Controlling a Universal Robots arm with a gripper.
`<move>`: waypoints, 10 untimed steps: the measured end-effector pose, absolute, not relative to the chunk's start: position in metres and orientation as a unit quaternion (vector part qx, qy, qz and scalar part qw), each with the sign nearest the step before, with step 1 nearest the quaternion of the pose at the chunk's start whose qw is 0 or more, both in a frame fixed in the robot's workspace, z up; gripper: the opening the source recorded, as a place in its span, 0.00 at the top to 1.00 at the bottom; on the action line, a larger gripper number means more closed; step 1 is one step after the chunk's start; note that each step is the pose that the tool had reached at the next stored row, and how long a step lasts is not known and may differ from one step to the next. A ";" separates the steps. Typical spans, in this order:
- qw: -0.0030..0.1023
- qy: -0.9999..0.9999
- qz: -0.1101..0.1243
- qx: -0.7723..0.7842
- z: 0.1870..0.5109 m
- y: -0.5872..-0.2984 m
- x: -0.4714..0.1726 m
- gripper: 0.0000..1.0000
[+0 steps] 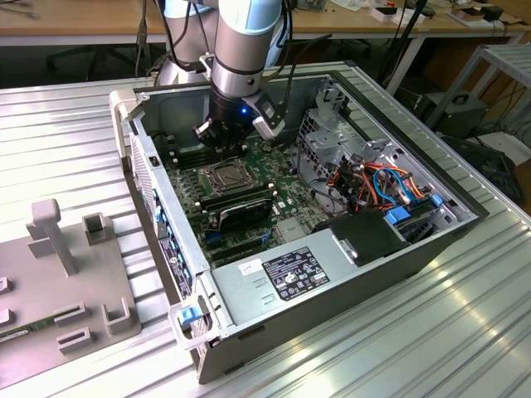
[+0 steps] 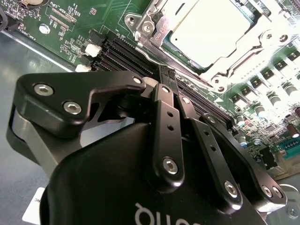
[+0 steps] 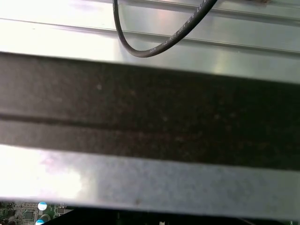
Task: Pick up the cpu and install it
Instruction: 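Install the first cpu locking lever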
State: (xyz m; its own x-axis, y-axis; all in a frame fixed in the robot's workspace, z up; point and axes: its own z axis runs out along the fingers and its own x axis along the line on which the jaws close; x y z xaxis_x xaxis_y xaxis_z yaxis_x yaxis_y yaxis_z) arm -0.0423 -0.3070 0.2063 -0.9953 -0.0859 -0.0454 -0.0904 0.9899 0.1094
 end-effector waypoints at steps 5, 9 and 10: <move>0.020 0.997 0.055 -0.044 0.205 -0.307 -0.042 0.89; 0.020 0.997 0.055 -0.044 0.205 -0.307 -0.042 0.89; 0.020 0.997 0.055 -0.044 0.205 -0.307 -0.042 0.89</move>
State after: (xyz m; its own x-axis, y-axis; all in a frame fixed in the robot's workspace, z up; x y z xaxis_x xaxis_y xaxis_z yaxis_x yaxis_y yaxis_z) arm -0.0422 -0.3070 0.2047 -0.9953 -0.0860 -0.0453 -0.0904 0.9900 0.1079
